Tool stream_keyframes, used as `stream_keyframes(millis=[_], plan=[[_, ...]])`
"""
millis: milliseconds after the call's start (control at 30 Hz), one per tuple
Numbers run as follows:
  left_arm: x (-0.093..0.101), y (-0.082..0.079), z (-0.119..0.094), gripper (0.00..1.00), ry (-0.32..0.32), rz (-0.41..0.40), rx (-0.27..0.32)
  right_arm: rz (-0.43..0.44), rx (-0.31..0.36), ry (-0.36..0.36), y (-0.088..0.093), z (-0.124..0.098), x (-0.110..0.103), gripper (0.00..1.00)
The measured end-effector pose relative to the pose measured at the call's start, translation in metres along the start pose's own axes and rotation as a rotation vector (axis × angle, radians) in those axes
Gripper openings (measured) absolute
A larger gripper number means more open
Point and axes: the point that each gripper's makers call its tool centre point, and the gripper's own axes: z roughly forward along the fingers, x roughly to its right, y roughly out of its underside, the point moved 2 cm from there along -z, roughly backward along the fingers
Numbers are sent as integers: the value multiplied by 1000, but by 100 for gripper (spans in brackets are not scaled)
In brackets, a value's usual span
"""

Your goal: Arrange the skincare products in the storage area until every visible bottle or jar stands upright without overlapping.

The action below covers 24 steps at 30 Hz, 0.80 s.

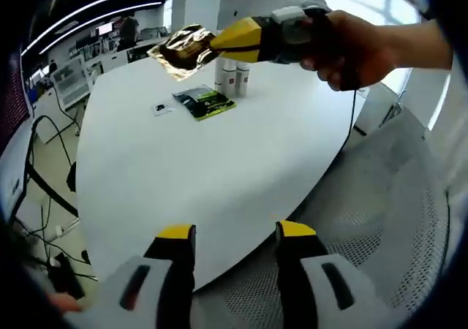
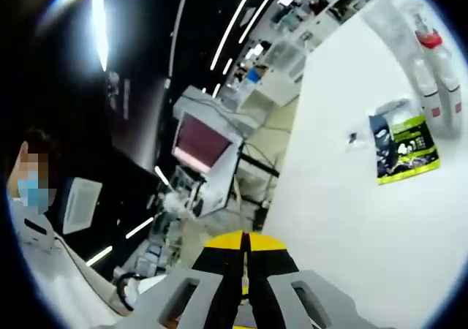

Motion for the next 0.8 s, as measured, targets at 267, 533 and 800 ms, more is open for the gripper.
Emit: stream_keyframes(millis=[267, 533, 800], plan=[[-4, -4, 0, 34, 16, -107, 76, 65, 84, 127, -23, 21, 39, 0], [-5, -6, -1, 18, 7, -72, 96, 105, 104, 278, -45, 35, 89, 0], [-6, -2, 0, 19, 8, -78, 84, 82, 10, 394, -47, 57, 133, 0]])
